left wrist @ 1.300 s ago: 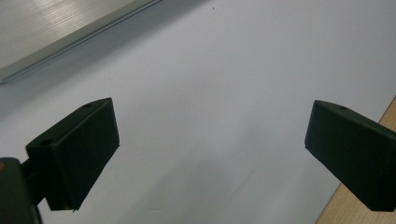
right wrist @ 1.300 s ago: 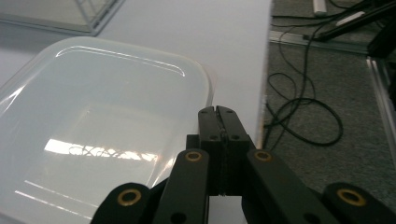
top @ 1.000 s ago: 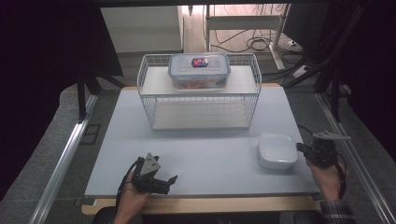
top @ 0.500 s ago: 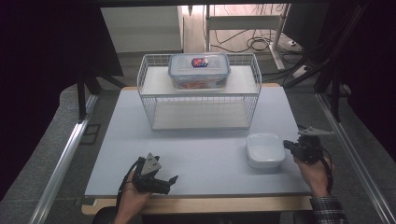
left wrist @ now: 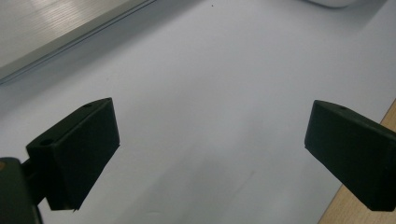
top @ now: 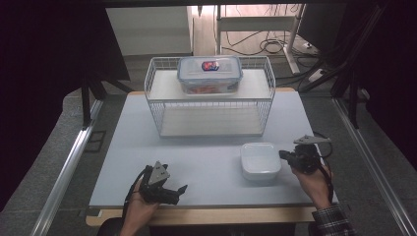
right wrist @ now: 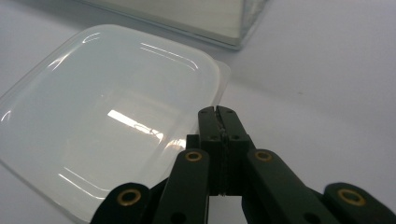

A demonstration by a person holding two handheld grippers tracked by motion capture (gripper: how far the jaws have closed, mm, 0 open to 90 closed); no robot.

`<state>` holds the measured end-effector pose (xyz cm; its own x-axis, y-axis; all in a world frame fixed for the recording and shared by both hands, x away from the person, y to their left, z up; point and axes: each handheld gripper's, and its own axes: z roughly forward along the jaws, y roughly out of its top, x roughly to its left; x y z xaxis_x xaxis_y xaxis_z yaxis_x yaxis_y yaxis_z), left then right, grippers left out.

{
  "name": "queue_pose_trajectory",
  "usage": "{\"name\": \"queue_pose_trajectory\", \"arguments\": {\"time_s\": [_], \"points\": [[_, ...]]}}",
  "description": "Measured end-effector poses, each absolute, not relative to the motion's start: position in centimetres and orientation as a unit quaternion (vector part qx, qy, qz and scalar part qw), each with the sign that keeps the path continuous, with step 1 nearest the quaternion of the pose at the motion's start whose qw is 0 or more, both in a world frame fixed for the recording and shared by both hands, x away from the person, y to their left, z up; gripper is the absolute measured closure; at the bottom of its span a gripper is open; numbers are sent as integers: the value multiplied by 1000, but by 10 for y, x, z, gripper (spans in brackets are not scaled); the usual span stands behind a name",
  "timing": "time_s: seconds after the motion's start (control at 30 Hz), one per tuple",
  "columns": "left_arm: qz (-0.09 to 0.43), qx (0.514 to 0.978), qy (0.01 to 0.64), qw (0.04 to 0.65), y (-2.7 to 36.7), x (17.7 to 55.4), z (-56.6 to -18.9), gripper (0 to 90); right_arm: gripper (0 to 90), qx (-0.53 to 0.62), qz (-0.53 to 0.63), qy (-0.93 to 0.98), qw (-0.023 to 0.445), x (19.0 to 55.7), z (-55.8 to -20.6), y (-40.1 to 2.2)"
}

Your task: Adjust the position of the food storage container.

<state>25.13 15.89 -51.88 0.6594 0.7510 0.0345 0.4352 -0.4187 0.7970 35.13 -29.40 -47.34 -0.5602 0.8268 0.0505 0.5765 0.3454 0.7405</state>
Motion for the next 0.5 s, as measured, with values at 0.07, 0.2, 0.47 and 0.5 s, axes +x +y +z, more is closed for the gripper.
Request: {"name": "queue_pose_trajectory", "arguments": {"time_s": [0.07,0.2,0.47,0.5], "points": [[198,819,362,399,159,251,-519,29,894,434,371,804,165,350,-473,-290],[198,818,363,400,159,251,-519,29,894,414,376,815,154,347,-475,-269],[190,815,367,407,159,252,-519,27,894,393,385,824,133,342,-477,-246],[190,814,368,407,159,252,-519,27,894,387,388,827,125,341,-477,-240]]}}
